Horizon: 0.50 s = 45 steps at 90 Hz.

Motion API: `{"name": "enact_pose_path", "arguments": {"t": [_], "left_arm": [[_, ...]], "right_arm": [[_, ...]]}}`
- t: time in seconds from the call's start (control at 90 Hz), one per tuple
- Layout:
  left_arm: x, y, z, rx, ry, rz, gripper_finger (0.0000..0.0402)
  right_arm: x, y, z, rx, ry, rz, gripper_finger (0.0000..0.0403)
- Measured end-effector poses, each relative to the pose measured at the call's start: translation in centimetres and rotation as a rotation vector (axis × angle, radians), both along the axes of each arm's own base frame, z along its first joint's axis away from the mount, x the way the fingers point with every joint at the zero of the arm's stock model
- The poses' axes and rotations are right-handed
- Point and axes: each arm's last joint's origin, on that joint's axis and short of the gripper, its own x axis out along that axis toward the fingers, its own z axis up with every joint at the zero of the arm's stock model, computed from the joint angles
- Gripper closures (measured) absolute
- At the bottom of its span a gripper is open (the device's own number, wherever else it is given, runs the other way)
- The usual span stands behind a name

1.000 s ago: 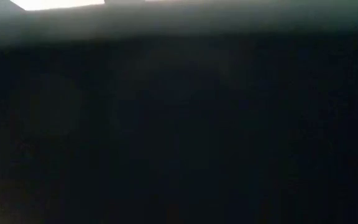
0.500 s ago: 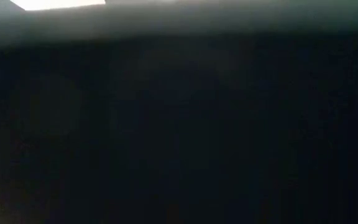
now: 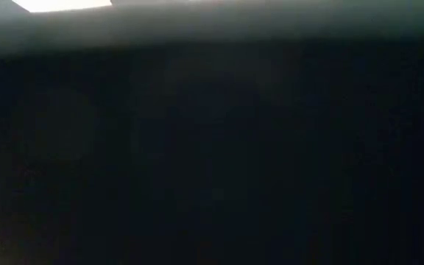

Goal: Set table place
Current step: Fold the blue napkin

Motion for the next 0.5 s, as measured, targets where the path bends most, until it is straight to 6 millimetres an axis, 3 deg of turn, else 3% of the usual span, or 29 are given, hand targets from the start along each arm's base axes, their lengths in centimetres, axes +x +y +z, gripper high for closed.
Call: {"name": "enact_pose_path", "arguments": {"t": [0.267, 0.5], "left_arm": [[1.3, -4.0, -4.4, -0.065, 0.125, -0.09, 0.0401], [2.6, -5.5, -7.5, -0.078, 0.201, -0.095, 0.0401]], "right_arm": [[-0.6, 2.9, -4.3, 0.101, 0.068, -0.011, 0.0403], [-0.4, 4.6, -6.4, 0.199, 0.022, 0.021, 0.0403]]}}
